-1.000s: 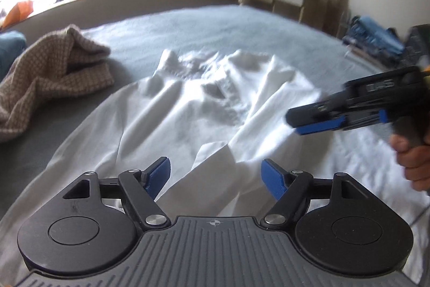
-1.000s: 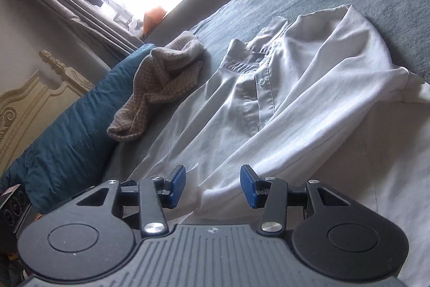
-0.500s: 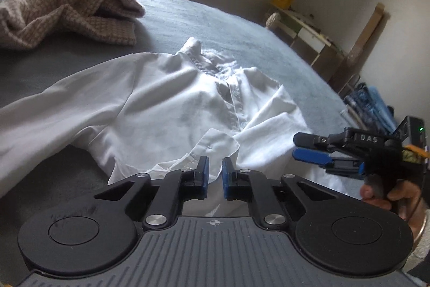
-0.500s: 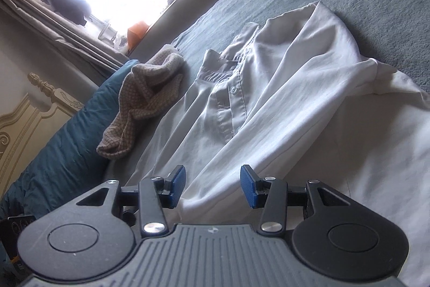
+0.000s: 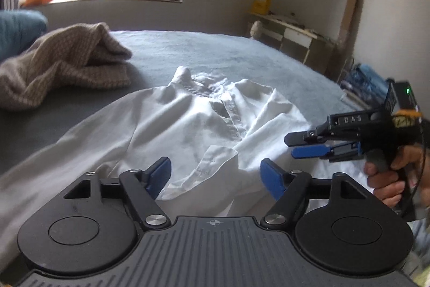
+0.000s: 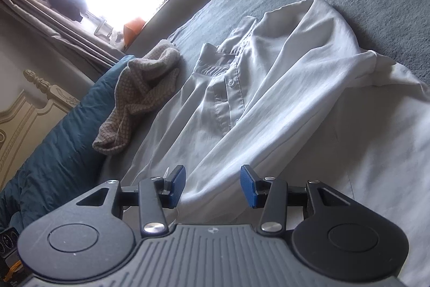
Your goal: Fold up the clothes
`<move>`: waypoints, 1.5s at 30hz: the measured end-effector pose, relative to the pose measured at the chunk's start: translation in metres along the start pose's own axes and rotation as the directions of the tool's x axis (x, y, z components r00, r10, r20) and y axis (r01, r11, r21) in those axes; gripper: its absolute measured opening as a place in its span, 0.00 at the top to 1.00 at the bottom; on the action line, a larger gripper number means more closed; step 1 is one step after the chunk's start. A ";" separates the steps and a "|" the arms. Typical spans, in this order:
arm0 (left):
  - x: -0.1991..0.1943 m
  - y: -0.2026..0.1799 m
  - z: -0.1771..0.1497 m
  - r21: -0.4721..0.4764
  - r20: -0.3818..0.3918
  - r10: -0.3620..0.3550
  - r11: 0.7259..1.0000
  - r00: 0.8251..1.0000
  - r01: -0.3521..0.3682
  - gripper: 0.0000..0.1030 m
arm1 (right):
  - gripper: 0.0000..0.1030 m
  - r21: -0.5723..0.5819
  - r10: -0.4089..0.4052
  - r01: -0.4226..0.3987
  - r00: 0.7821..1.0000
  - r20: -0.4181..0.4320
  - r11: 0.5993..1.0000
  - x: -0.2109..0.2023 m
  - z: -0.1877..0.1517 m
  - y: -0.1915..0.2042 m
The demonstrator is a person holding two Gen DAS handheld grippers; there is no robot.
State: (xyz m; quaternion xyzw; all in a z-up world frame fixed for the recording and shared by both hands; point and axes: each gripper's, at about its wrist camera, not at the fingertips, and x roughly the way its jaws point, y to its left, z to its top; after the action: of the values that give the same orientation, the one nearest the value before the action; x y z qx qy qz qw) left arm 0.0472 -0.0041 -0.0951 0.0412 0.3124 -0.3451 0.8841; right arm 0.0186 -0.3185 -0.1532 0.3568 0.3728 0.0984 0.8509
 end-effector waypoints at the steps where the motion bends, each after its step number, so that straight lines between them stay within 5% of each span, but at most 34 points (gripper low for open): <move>1: 0.012 -0.008 0.003 0.049 -0.029 0.006 0.999 1.000 -0.005 0.20 | 0.53 -0.004 -0.001 0.001 1.000 -0.001 1.000 -0.001 0.000 0.000; 2: 0.025 -0.016 0.004 0.094 -0.059 0.023 0.995 0.998 -0.017 0.22 | 0.53 -0.006 -0.002 0.002 1.000 0.000 1.000 -0.001 -0.001 0.001; 4: 0.046 -0.026 0.001 0.157 -0.113 0.072 0.986 0.991 -0.053 0.50 | 0.53 -0.003 -0.004 0.004 1.000 0.003 1.000 -0.003 -0.001 0.000; 5: 0.051 -0.027 -0.002 0.163 -0.128 0.098 0.984 0.987 -0.076 0.85 | 0.53 0.000 -0.004 0.004 1.000 0.006 1.000 -0.004 -0.001 -0.001; 6: 0.054 -0.027 -0.005 0.160 -0.138 0.123 0.982 0.983 -0.101 0.97 | 0.53 0.004 -0.004 0.004 1.000 0.008 1.000 -0.005 -0.001 -0.002; 8: 0.041 -0.019 -0.010 0.096 -0.090 0.114 0.990 0.989 -0.105 0.98 | 0.53 0.013 -0.003 0.002 1.000 0.014 1.000 -0.008 0.000 -0.007; 11: -0.001 0.001 -0.014 -0.042 0.055 0.018 0.999 0.998 -0.016 0.99 | 0.53 0.036 -0.004 0.003 1.000 0.018 0.999 -0.008 0.000 -0.015; 16: -0.048 0.042 -0.028 -0.250 0.152 -0.041 0.965 0.988 0.078 0.98 | 0.53 0.084 -0.002 0.001 1.000 0.013 0.996 -0.002 0.000 -0.027; 20: -0.065 0.055 -0.045 -0.315 0.157 -0.052 0.944 0.986 0.099 0.98 | 0.53 0.106 -0.012 0.010 1.000 0.017 0.994 0.001 0.000 -0.032; 27: -0.065 0.050 -0.067 -0.282 0.028 -0.095 0.954 0.995 0.099 0.96 | 0.53 0.159 -0.012 0.006 0.999 0.033 0.987 -0.003 0.002 -0.040; 28: -0.065 0.049 -0.070 -0.275 0.006 -0.103 0.956 0.995 0.101 0.93 | 0.53 0.162 -0.012 0.006 0.999 0.035 0.987 -0.003 0.002 -0.040; 30: -0.066 0.047 -0.074 -0.269 -0.022 -0.110 0.958 0.994 0.100 0.67 | 0.53 0.169 -0.010 0.004 0.999 0.037 0.986 -0.004 0.002 -0.040; 33: -0.069 0.048 -0.072 -0.283 -0.007 -0.082 0.956 0.997 0.076 0.46 | 0.53 0.187 -0.006 -0.001 0.999 0.036 0.982 -0.005 0.002 -0.042; 36: -0.066 0.051 -0.067 -0.306 -0.001 -0.037 0.952 0.999 0.035 0.35 | 0.53 0.214 0.003 -0.010 0.999 0.035 0.977 -0.005 0.002 -0.044; 41: -0.041 0.049 -0.060 -0.312 -0.078 0.040 0.948 0.996 -0.062 0.42 | 0.53 0.233 0.016 -0.026 0.999 0.043 0.972 -0.006 0.002 -0.045; 44: -0.028 0.044 -0.054 -0.292 -0.110 0.068 0.951 0.992 -0.098 0.87 | 0.53 0.242 0.020 -0.031 0.999 0.047 0.970 -0.008 0.002 -0.047; 45: -0.025 0.042 -0.051 -0.279 -0.110 0.077 0.955 0.991 -0.105 0.96 | 0.53 0.244 0.020 -0.032 0.999 0.051 0.969 -0.009 0.002 -0.048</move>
State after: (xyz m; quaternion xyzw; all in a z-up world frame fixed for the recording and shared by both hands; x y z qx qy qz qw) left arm 0.0331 0.0569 -0.1274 -0.0549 0.3992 -0.2532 0.8795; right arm 0.0088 -0.3582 -0.1795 0.4663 0.3570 0.0542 0.8076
